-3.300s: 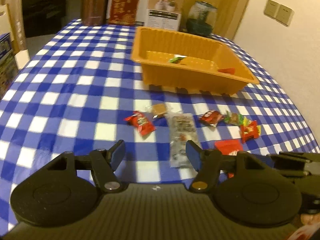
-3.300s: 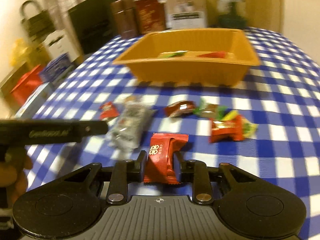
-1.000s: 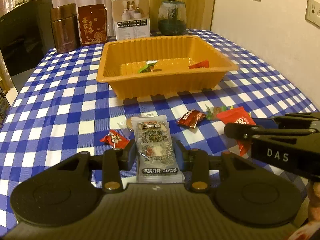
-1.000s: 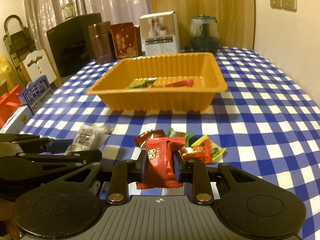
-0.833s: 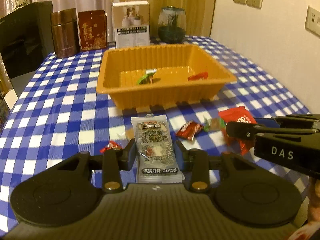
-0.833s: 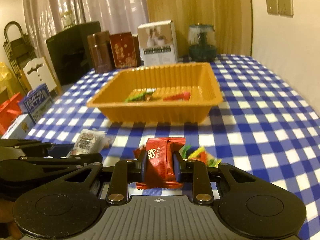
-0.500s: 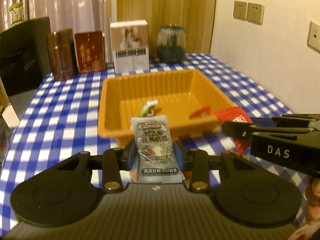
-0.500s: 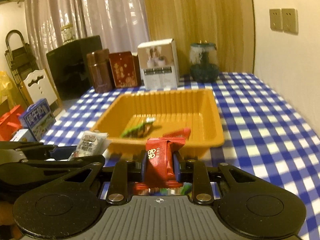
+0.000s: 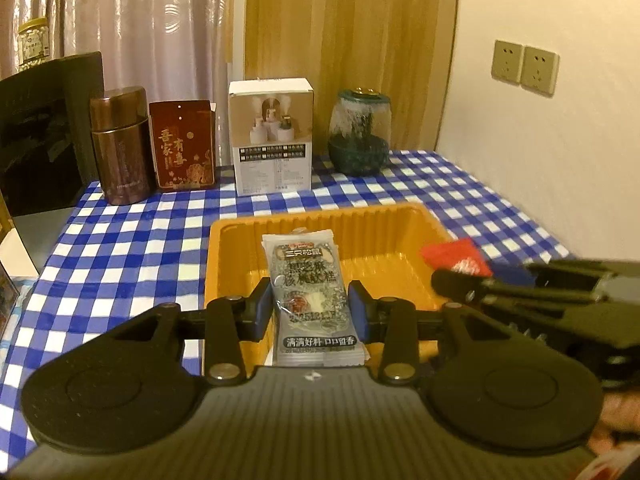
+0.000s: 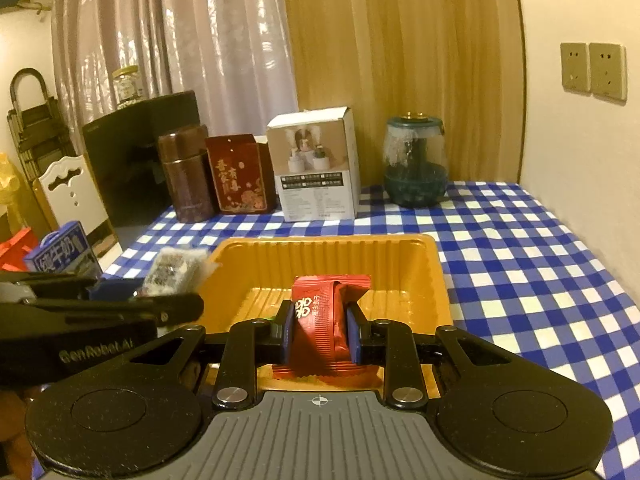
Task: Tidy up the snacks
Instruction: 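Carry the clear packet with the left tool while the right tool carries the red wrapper over the tray, then open the left tool to drop the clear packet in the tray while the right tool drops the red wrapper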
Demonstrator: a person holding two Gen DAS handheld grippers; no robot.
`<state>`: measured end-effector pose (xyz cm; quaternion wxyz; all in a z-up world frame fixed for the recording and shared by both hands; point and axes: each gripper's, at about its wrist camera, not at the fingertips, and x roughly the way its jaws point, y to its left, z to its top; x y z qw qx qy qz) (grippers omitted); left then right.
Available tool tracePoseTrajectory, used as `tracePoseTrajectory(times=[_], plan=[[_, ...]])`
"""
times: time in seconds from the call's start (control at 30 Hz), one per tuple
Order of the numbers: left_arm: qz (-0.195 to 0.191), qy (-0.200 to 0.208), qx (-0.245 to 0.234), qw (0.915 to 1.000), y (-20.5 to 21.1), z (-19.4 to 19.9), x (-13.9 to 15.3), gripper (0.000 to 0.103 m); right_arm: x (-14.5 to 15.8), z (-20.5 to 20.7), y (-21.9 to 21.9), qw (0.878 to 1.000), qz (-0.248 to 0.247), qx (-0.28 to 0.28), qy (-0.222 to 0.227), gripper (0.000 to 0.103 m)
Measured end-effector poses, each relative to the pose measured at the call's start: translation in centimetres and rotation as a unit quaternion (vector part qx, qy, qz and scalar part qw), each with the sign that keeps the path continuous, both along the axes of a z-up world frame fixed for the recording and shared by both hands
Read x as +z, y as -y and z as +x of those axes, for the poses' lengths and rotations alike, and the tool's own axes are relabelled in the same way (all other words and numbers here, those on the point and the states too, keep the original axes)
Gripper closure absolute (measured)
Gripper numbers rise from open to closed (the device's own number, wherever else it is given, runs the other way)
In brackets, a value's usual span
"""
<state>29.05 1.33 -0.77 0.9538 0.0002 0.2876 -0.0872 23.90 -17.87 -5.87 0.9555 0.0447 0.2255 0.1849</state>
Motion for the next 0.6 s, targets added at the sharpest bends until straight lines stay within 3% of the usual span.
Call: tracePoseTrajectory(times=[0.6], plan=[[0.018,-0.017,0.005,0.9997,-0.2,5.1,-1.4,0.067,-1.4,5.6,-1.3,1.0,0.003,-0.016,-0.005,0.076]])
